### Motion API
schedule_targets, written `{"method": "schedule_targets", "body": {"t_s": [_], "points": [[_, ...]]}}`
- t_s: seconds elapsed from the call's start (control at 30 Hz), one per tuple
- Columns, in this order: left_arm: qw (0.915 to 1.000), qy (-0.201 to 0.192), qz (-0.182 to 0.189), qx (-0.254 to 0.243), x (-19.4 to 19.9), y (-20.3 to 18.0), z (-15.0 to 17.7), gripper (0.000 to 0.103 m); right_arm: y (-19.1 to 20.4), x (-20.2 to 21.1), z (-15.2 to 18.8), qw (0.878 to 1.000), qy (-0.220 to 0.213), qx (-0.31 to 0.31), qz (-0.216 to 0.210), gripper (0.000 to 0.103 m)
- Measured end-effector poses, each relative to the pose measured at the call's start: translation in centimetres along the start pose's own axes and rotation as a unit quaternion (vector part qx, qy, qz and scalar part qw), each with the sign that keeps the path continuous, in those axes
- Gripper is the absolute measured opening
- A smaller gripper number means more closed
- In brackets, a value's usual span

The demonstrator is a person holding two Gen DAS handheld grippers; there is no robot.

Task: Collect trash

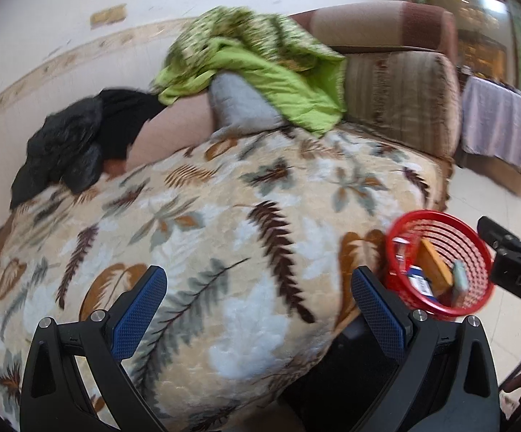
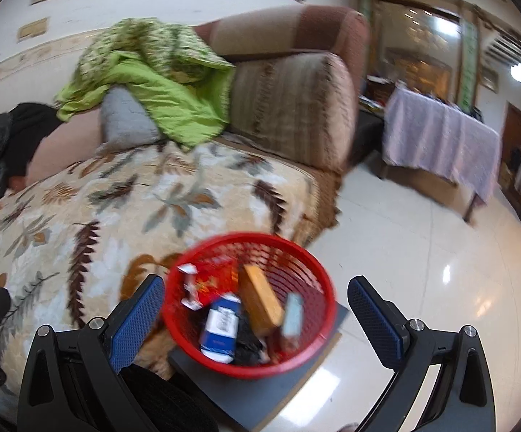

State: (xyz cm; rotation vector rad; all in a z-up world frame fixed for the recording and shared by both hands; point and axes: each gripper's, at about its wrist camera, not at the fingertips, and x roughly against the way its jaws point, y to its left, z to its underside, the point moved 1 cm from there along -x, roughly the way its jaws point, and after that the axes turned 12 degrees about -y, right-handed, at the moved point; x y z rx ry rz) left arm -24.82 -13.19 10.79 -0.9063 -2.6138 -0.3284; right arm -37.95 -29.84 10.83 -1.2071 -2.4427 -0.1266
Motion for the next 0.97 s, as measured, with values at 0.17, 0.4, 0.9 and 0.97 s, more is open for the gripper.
{"method": "schedule_targets", "body": {"t_s": [0.17,0.4,0.9,0.97], "points": [[0.9953,0.032,-0.067,0.063,-2.1,6.2,0.3,0.102,6.1,-2.7,-2.5,0.997,0.010,0.046,-0.061,0.103],[0.9728,0.134,-0.156,0.106,-6.8,14.6,3.4,0.102,17.8,-9.1,-1.2,0.979,0.107,0.102,-0.142,0.103],[0.9461,0.189,-0.209,0.160,-15.0,22.7,8.0,0.103,34.8,-19.9,4.9,0.954,0.150,0.147,-0.215,0.103],[0.9434,0.187,-0.214,0.171,-15.1,23.0,8.1,0.103,34.1,-20.0,5.1,0.956,0.148,0.119,-0.222,0.102]]}}
